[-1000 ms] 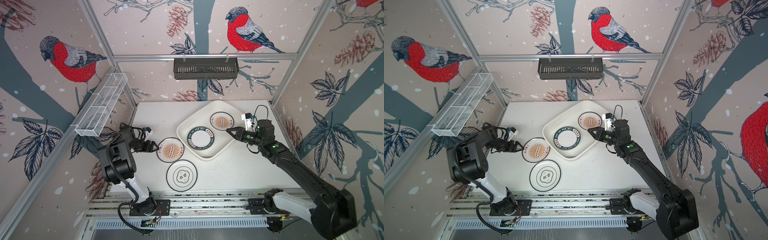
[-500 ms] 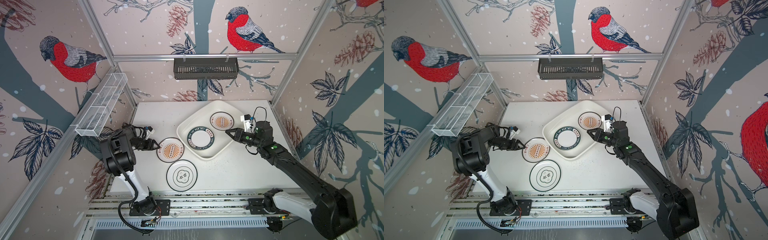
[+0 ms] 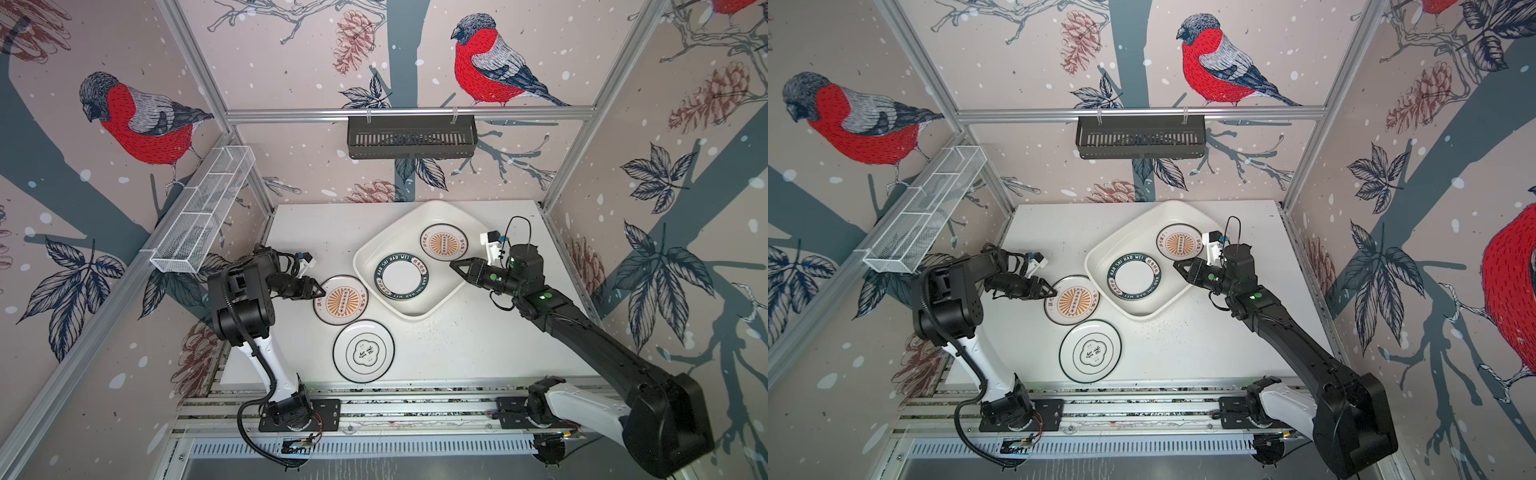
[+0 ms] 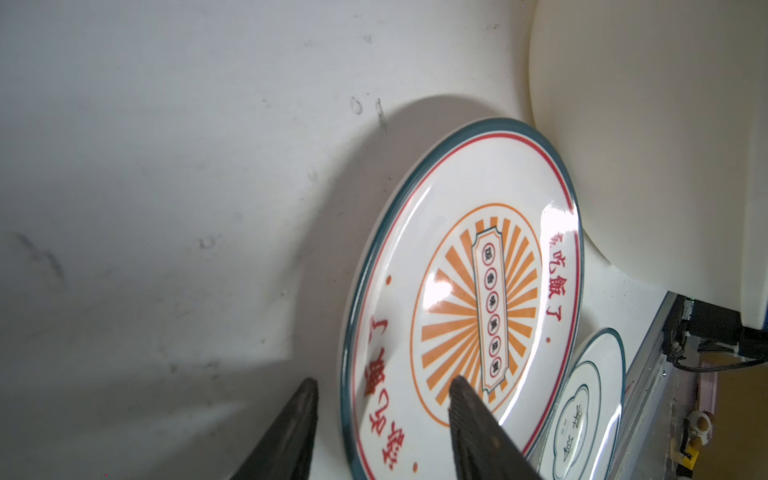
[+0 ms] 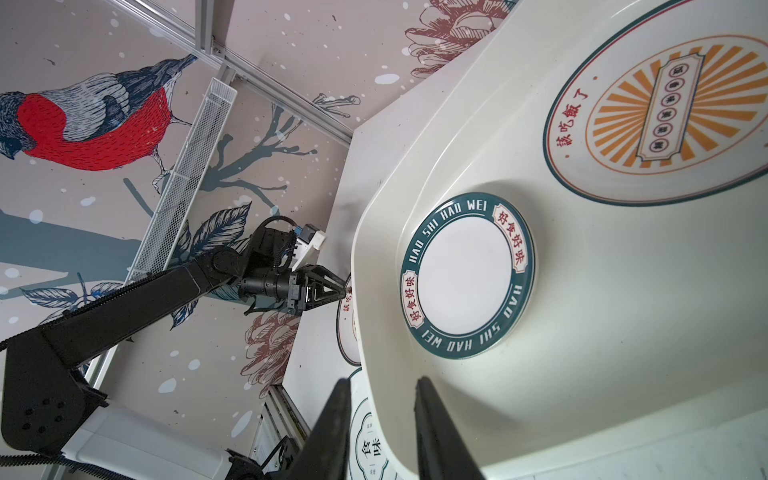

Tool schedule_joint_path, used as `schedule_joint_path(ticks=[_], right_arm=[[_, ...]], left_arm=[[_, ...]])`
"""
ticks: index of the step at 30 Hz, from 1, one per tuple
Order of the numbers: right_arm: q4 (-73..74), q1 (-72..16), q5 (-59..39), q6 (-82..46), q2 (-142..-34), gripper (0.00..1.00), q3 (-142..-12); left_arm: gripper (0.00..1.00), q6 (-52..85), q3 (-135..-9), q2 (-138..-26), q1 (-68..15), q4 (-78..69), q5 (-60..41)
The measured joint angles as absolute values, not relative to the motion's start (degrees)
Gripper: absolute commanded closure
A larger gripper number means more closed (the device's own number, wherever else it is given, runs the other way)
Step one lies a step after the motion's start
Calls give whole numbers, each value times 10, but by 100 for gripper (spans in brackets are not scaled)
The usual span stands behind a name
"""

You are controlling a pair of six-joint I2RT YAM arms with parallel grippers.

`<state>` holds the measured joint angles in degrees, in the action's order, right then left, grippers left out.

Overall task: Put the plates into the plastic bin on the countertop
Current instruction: 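Lower the left gripper onto the sunburst plate's rim and close it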

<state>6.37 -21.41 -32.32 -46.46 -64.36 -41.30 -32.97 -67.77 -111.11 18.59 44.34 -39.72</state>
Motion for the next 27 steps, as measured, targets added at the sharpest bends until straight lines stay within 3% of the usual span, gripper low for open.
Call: schedule_joint_path(ticks=[5, 27], right_arm=[[76, -217, -323, -466, -646, 72, -409], [78, -217, -323, -467, -655, 72, -405]], left_arm=[[59, -328, -678, -1117, 186, 439, -402], [72, -302, -683, -1124, 206, 426, -398]])
